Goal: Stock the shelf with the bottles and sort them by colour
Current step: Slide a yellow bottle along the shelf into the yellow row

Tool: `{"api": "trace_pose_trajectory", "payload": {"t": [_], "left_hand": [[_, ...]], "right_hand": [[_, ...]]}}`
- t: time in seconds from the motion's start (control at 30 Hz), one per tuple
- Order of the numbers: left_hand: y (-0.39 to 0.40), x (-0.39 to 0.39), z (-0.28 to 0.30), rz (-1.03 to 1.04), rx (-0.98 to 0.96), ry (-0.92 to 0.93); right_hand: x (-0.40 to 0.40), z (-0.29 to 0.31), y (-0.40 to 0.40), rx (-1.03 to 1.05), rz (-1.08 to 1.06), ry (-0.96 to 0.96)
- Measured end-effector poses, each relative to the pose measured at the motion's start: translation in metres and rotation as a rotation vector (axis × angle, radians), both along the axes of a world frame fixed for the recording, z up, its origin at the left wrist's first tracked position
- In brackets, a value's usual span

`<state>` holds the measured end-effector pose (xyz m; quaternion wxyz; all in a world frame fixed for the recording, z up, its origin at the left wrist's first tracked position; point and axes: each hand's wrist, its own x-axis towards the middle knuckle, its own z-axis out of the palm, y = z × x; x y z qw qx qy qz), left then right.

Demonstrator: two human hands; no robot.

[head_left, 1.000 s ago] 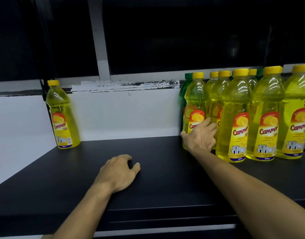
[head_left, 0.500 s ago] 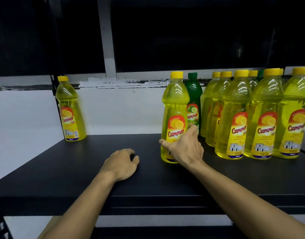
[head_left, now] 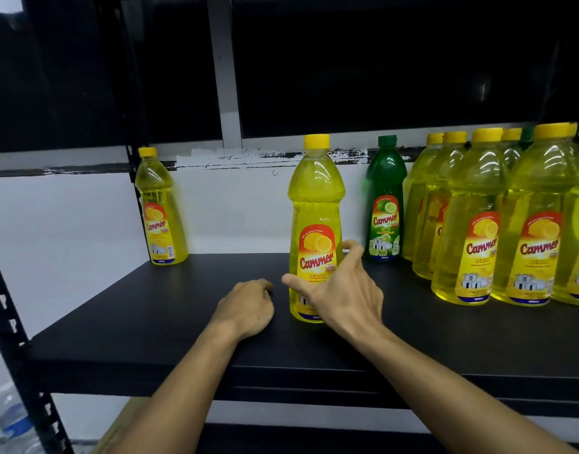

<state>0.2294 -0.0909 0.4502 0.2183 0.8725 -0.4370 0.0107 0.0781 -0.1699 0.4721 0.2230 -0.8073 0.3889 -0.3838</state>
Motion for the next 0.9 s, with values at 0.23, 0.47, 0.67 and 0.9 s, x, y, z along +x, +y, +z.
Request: {"api": "trace_pose_trajectory", "payload": {"t": [0.23,0.47,0.67,0.9], "left_hand": [[0.008,-0.009,0.01,0.056,-0.561,0.204],[-0.003,-0.08,0.021,0.007,-0.492,0.557],[-0.03,-0.105,0.02,0.272,-0.437,0.291],[-0.023,-0.082,0.019,0.287,-0.415,0.204]], "right_hand": [[-0.037,0.007,-0.043,0.078,0.156,0.067],[-0.025,-0.011,-0.099,-0.048,0.133,0.643],[-0.014,-0.023,-0.091,0.006,0.155,0.693],[-0.007,-0.023,-0.091,-0.018,0.172,0.677]]}}
